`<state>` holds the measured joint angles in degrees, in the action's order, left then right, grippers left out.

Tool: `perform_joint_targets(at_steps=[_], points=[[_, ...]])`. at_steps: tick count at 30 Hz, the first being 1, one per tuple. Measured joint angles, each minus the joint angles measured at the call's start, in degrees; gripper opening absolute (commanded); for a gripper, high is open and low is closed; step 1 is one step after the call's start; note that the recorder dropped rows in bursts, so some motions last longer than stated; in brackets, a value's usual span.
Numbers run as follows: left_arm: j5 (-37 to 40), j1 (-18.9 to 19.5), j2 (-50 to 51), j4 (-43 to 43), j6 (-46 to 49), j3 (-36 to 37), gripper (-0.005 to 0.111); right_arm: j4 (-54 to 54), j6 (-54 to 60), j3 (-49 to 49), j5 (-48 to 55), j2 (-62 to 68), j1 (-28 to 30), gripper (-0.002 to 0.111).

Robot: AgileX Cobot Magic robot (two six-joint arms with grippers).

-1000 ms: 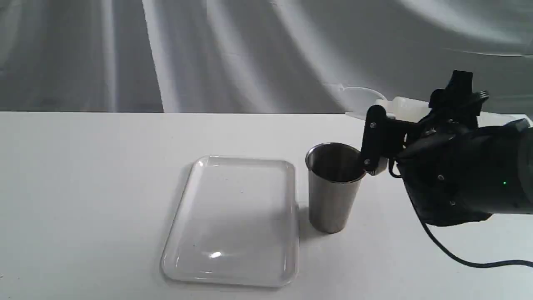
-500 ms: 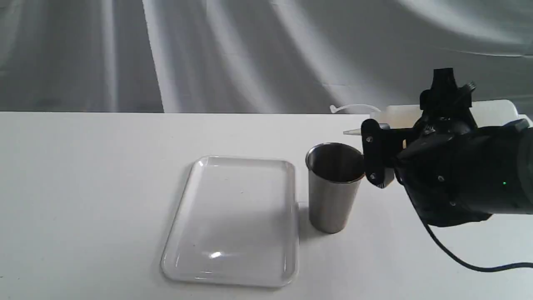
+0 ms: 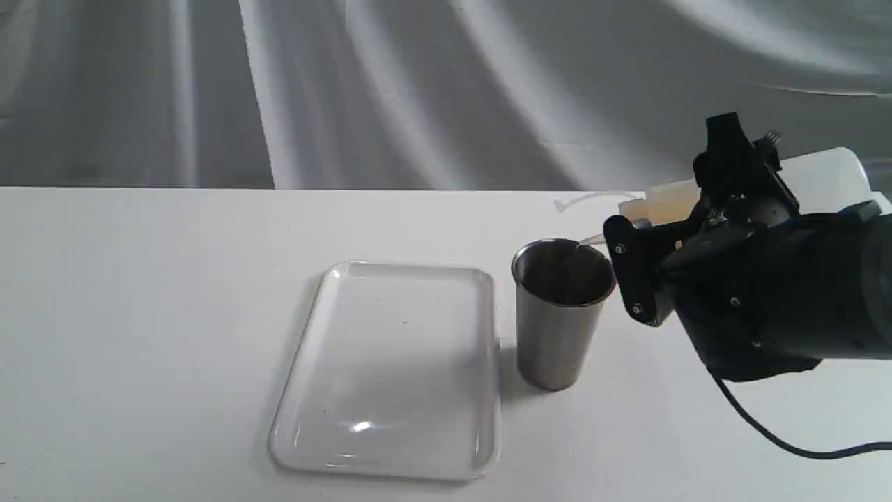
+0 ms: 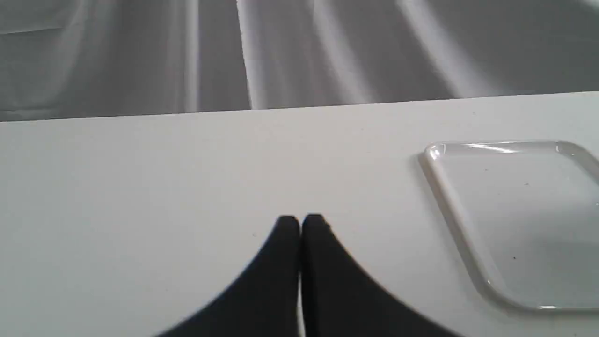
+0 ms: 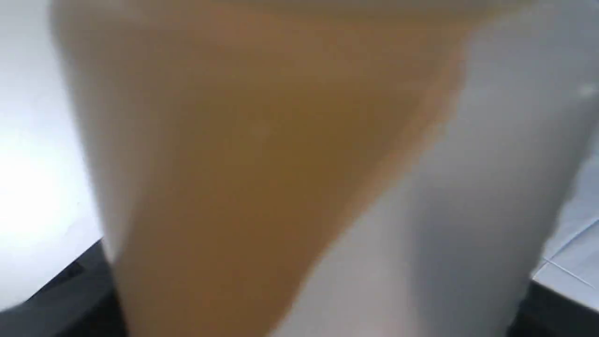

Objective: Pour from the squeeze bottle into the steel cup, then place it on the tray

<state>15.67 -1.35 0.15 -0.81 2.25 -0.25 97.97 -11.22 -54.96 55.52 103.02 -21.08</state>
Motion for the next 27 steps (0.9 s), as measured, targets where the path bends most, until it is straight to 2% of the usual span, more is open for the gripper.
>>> perform_joint_targets(at_steps=[27], points=[[0.0,0.0,0.0,0.0,0.0,0.0,0.0,0.2,3.7,0.0,0.2,0.0,0.0,0.0]])
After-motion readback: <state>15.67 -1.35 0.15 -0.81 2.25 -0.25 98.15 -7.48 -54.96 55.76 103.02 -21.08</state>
